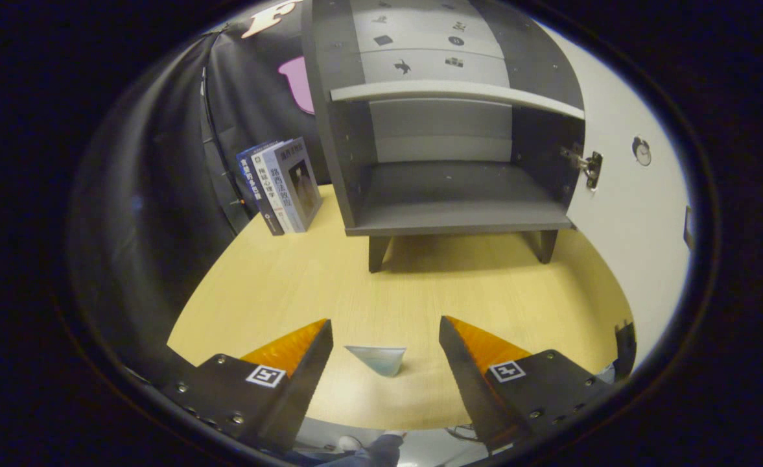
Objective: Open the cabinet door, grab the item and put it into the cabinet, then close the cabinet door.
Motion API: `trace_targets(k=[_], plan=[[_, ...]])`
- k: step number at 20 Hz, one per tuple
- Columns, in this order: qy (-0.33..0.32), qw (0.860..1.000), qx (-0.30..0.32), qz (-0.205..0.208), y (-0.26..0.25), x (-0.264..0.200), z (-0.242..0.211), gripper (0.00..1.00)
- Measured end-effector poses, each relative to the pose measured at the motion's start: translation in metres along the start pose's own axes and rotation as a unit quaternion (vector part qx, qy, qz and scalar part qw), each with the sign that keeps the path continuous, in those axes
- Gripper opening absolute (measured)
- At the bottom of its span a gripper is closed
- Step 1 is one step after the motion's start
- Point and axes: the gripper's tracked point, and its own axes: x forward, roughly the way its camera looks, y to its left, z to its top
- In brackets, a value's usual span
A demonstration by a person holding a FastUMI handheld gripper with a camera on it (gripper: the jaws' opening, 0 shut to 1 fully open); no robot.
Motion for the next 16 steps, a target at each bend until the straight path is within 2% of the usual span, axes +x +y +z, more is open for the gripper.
trace_targets(k=[6, 7, 10, 13, 16], plan=[[0.044, 0.999, 0.015, -0.004, -0.002, 0.033, -0.042, 0.98], [0.047, 0.999, 0.019, -0.002, -0.001, 0.037, -0.047, 0.94], [0.051, 0.999, 0.016, 0.002, 0.0, 0.036, -0.049, 0.55], [0.036, 0.999, 0.009, 0.008, -0.002, 0.022, -0.027, 0.55], [0.008, 1.0, 0.008, 0.014, -0.007, -0.002, 0.014, 0.55]])
